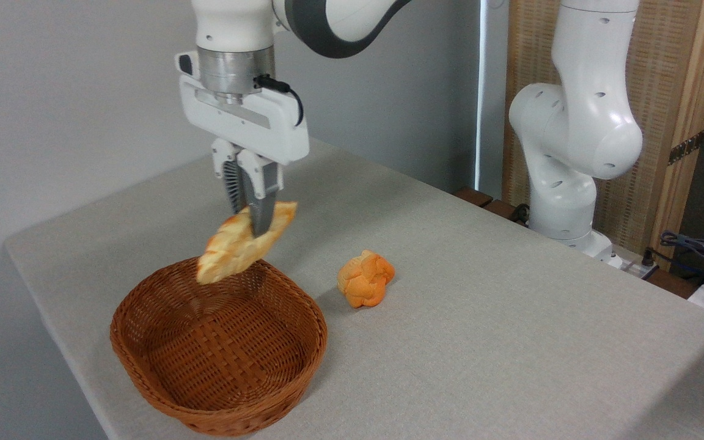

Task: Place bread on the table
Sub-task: 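Lift the bread roll out of the basket and carry it beside the orange object, then lower the bread onto the table and open the gripper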

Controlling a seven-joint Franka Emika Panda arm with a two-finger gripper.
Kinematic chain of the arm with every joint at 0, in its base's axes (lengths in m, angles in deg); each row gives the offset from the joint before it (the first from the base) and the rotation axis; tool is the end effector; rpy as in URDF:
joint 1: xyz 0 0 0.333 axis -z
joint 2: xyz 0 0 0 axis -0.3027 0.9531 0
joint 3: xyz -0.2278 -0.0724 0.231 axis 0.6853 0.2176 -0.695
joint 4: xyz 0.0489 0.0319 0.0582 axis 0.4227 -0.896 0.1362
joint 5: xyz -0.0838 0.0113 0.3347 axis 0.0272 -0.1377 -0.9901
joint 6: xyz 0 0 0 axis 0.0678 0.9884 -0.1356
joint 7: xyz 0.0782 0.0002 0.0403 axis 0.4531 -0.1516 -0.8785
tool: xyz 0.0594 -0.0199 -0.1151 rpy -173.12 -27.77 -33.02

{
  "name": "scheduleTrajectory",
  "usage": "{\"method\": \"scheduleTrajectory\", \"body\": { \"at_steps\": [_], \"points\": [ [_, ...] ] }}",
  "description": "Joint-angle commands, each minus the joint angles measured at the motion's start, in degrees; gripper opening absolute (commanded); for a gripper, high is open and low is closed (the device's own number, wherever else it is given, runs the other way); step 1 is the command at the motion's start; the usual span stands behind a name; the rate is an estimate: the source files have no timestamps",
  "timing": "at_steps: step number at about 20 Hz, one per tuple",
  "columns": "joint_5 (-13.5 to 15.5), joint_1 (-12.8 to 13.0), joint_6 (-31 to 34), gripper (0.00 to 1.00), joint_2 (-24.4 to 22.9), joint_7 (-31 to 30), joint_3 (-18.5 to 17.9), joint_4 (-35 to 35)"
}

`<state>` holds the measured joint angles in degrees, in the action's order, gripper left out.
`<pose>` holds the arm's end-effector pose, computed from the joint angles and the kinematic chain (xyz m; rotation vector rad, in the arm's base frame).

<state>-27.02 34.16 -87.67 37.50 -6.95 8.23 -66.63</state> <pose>0.4677 -0.1171 0.5451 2.9579 -0.9492 0.2087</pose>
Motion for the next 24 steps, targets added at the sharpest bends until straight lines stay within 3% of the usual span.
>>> {"method": "scheduleTrajectory", "body": {
  "at_steps": [1, 5, 10, 11, 13, 15, 17, 24],
  "points": [
    [0.58, 1.99, 2.99, 0.19, -5.14, 1.28, -0.38, -6.0],
    [0.58, 3.49, 4.92, 0.19, -10.15, 3.91, -0.12, -11.72],
    [0.58, 6.65, 9.58, 0.21, -10.6, 4.7, 0.23, -14.18],
    [0.58, 7.01, 9.94, 0.3, -10.51, 4.79, 0.32, -14.54],
    [0.58, 7.88, 9.94, 0.35, -10.16, 4.8, 0.41, -15.33],
    [0.49, 7.89, 9.16, 0.76, -8.33, 4.8, 0.5, -15.07],
    [0.14, 7.8, 8.19, 0.99, -7.08, 4.8, 0.94, -14.89],
    [0.05, 7.27, 2.65, 1.0, -6.2, 4.8, 0.94, -14.89]
  ]
}}
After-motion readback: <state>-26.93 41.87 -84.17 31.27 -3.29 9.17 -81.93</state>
